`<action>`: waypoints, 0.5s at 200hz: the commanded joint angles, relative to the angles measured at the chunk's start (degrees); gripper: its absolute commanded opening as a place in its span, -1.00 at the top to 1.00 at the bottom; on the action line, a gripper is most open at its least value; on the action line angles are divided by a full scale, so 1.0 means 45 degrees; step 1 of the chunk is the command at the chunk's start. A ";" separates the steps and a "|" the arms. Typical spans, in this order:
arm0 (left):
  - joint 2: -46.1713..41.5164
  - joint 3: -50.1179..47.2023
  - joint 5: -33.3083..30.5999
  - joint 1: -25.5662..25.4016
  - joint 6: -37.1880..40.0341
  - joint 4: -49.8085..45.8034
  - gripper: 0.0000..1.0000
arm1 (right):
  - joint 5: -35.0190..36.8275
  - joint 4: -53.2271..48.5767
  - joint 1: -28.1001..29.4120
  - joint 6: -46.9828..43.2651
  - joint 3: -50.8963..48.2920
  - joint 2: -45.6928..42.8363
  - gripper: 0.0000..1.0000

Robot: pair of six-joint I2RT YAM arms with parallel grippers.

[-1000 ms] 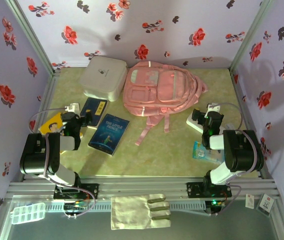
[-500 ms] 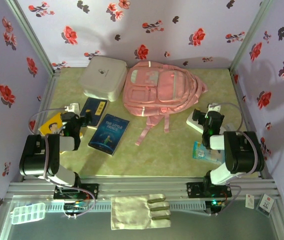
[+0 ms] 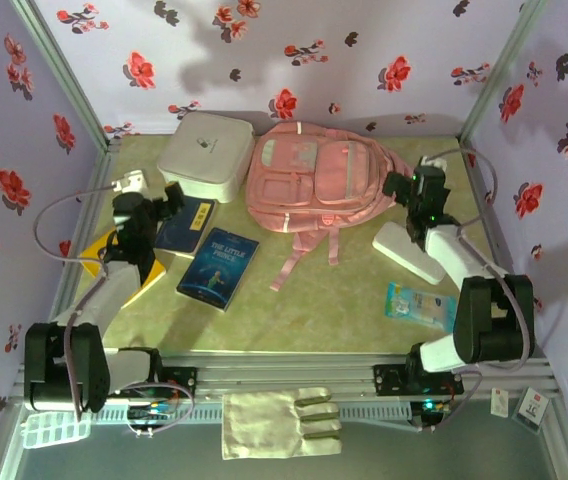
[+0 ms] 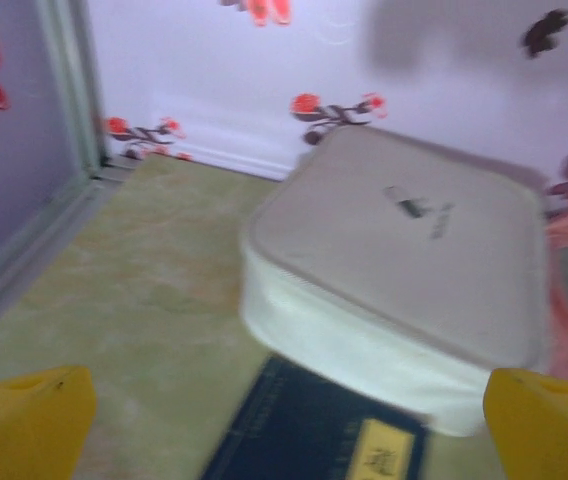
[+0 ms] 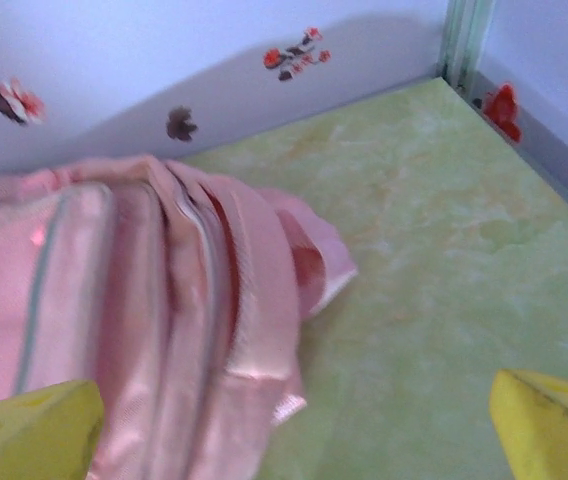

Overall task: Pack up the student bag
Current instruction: Rotate the student bag at the top-center of the table.

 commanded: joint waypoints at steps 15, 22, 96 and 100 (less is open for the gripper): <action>0.0927 0.1623 0.0465 -0.2157 -0.2192 -0.2176 -0.99 | -0.2480 -0.3226 0.0022 0.2431 0.1416 0.1288 -0.99; 0.1250 0.1903 0.0763 -0.2481 -0.2540 -0.2238 -0.99 | -0.2612 -0.3462 0.0022 0.2497 0.1630 0.1454 -0.99; 0.6331 0.5227 0.3456 -0.4950 -0.4201 -0.2317 -0.99 | -0.2443 -0.4383 -0.0305 0.2888 0.2340 0.2015 -0.99; 0.6586 0.5513 0.3417 -0.4971 -0.4140 -0.2527 -0.99 | -0.2454 -0.4373 -0.0327 0.2902 0.2366 0.2012 -0.99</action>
